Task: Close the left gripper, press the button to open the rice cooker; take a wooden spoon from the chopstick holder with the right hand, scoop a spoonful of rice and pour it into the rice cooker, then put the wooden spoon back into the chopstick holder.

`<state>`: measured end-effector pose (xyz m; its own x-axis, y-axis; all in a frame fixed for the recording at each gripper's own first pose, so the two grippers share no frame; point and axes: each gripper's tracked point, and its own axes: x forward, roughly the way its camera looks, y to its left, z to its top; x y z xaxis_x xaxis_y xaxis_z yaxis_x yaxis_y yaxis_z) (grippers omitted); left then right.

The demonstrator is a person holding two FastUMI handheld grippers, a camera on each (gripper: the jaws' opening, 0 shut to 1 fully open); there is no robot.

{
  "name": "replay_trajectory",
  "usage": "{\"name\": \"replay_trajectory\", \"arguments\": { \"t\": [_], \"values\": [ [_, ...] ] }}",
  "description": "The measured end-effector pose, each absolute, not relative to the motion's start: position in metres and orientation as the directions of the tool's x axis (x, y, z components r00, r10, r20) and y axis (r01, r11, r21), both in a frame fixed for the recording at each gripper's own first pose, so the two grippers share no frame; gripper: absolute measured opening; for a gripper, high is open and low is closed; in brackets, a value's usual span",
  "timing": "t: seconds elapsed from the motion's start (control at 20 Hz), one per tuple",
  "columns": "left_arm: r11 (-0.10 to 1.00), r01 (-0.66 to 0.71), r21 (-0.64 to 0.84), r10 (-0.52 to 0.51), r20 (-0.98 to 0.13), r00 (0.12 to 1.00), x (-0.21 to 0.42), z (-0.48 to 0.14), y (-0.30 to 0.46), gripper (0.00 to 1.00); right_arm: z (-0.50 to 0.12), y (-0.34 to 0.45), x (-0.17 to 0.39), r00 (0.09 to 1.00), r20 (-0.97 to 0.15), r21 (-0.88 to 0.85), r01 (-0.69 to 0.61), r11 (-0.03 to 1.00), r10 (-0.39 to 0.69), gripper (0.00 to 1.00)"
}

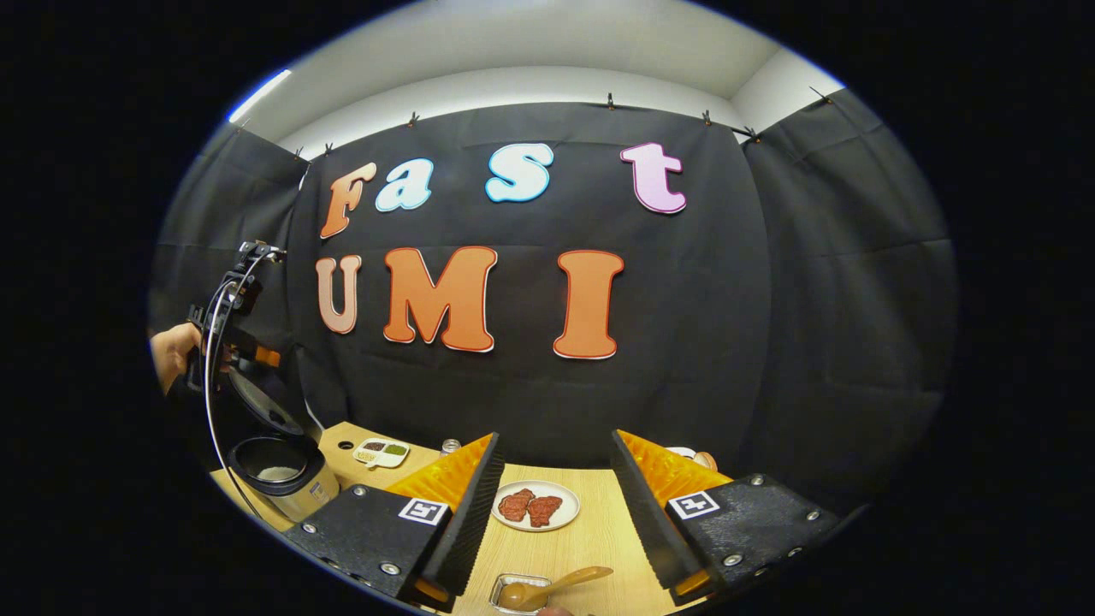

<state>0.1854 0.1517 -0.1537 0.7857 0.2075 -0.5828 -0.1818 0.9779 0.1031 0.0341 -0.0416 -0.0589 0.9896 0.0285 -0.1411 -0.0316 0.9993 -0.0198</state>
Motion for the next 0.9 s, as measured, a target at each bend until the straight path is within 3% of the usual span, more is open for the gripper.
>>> {"name": "replay_trajectory", "arguments": {
  "t": [0.05,0.15,0.2,0.25,0.45,0.85,0.9],
  "values": [
    [0.979,-0.180,0.094,0.199,-0.615,0.763,0.176,-0.161,0.149,1.00,-0.062,-0.040,0.033,0.989,-0.146,-0.017,-0.036,0.999,0.033,0.79],
    [0.980,-0.183,0.079,0.186,-0.691,0.699,0.150,-0.180,0.146,0.95,-0.073,-0.039,0.035,0.984,-0.173,-0.011,-0.041,0.999,0.038,0.79],
    [0.980,-0.191,0.057,0.171,-0.730,0.661,0.136,-0.190,0.143,1.00,-0.078,-0.037,0.036,0.982,-0.183,0.000,-0.044,0.999,0.044,0.79],
    [0.977,-0.210,0.047,0.171,-0.761,0.626,0.122,-0.201,0.142,0.95,-0.079,-0.035,0.037,0.981,-0.187,0.011,-0.049,0.999,0.050,0.79],
    [0.974,-0.204,0.098,0.201,-0.788,0.582,0.089,-0.230,0.136,0.96,-0.088,-0.020,0.042,0.974,-0.206,0.026,-0.087,0.996,0.090,0.79],
    [0.956,-0.292,-0.012,0.105,-0.918,0.383,0.038,-0.299,0.122,0.98,-0.090,0.013,0.046,0.963,-0.215,0.002,-0.165,0.986,0.162,0.79],
    [0.960,-0.279,-0.005,0.110,-0.912,0.396,0.048,-0.300,0.125,0.98,-0.093,0.013,0.046,0.961,-0.221,-0.003,-0.168,0.986,0.164,0.79]
  ]
}}
